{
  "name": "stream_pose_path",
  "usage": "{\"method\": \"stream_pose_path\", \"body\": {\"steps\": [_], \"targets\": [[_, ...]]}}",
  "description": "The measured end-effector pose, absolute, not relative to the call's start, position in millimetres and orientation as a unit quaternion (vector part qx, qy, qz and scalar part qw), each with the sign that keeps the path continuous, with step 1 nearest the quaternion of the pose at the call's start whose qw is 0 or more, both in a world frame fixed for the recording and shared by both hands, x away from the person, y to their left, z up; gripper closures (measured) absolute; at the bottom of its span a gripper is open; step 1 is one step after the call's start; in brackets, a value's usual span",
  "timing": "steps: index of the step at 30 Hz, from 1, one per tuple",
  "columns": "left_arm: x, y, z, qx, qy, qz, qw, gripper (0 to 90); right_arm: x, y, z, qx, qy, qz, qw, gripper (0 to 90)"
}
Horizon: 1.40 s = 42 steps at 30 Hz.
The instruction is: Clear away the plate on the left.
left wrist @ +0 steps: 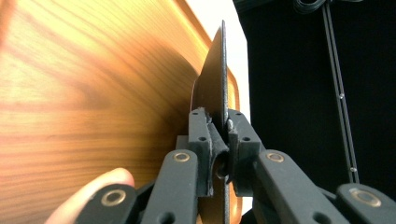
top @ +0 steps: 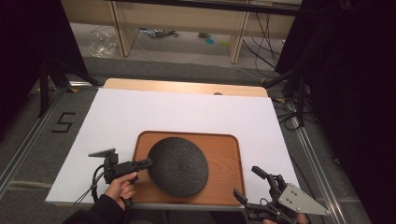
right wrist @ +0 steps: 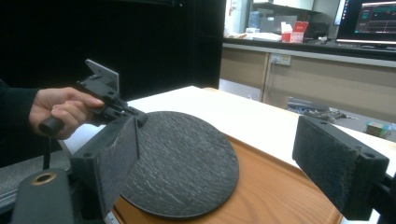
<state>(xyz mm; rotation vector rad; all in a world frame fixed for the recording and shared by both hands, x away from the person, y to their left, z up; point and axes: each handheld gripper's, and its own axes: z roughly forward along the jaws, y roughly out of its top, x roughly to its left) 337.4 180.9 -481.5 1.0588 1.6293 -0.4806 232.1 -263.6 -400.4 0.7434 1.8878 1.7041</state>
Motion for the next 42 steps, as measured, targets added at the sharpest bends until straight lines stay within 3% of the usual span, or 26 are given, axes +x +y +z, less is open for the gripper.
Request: {"method": "stream_pose_path", "body": {"steps": [28,42], "targets": [[330,168,-488,0.500,0.679,-0.178,0.507,86.0,231,-265,-399,0.269,0.699,0.612,0.253,15.7],[315,158,-494,0.526,0.690,-0.174,0.465,82.2,230,-265,-399,0.278,0.699,0.612,0.245,15.8]]}}
